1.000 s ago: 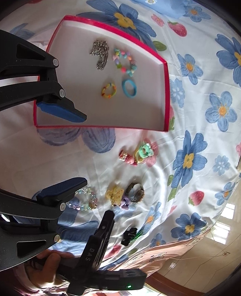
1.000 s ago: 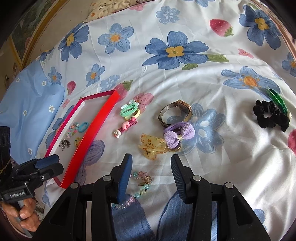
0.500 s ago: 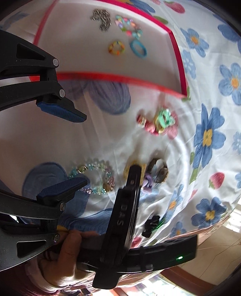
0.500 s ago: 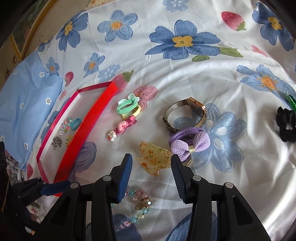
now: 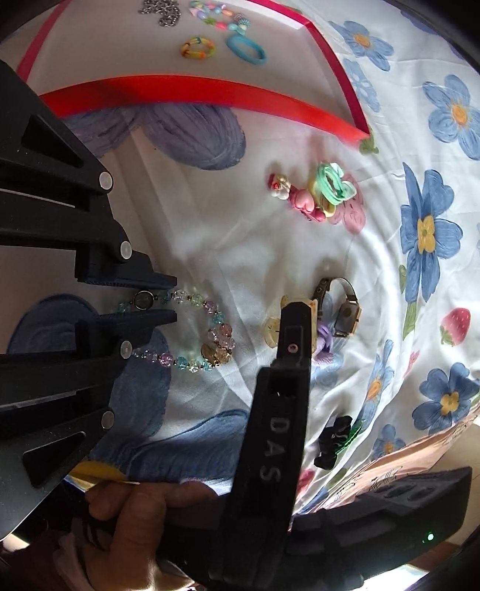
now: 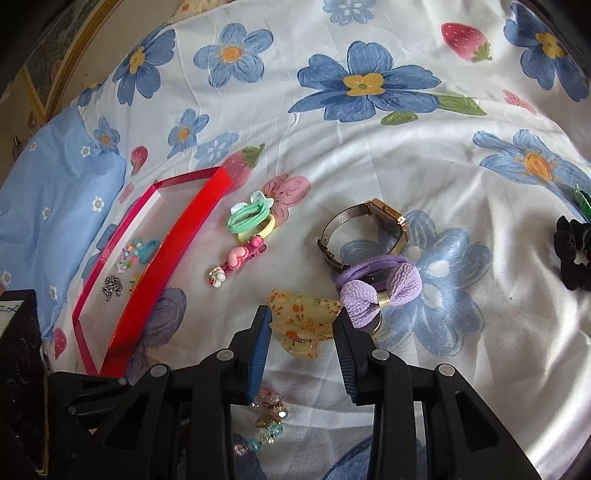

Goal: Organize jewelry
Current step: 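Grasp the crystal bead bracelet with the left tool while the right tool reaches the yellow claw clip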

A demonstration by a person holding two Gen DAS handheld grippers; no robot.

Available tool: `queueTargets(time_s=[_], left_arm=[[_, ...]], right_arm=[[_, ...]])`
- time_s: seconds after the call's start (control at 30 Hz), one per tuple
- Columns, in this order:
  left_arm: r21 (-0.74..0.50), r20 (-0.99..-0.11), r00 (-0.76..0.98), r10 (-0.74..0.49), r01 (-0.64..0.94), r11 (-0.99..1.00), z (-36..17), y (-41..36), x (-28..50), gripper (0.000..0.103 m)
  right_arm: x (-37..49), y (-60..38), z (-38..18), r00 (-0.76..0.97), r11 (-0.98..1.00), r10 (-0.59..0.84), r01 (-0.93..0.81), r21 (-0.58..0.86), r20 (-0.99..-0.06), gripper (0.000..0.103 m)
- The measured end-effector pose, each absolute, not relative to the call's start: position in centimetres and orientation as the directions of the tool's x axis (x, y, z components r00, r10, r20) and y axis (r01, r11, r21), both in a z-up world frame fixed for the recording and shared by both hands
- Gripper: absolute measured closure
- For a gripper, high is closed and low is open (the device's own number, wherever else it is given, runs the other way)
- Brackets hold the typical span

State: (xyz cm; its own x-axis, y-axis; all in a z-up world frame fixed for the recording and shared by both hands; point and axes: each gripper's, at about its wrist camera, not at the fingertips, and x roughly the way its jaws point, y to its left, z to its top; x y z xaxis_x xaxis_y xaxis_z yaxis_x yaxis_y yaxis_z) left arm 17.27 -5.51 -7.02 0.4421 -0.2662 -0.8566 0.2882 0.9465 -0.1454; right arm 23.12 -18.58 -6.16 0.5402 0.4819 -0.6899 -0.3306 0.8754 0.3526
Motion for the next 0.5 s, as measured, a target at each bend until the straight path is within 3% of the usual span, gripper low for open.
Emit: queueTargets(time_s=[0.5], left_arm=[[-0.202, -0.763, 0.555, -0.331, 0.282, 0.938, -0.9, -2.1, 13.5, 0.094]], right_arm=[[20.2, -19.1, -2.7, 0.589, 0.861, 0.508, -0.348, 0.371, -0.628, 0.069]])
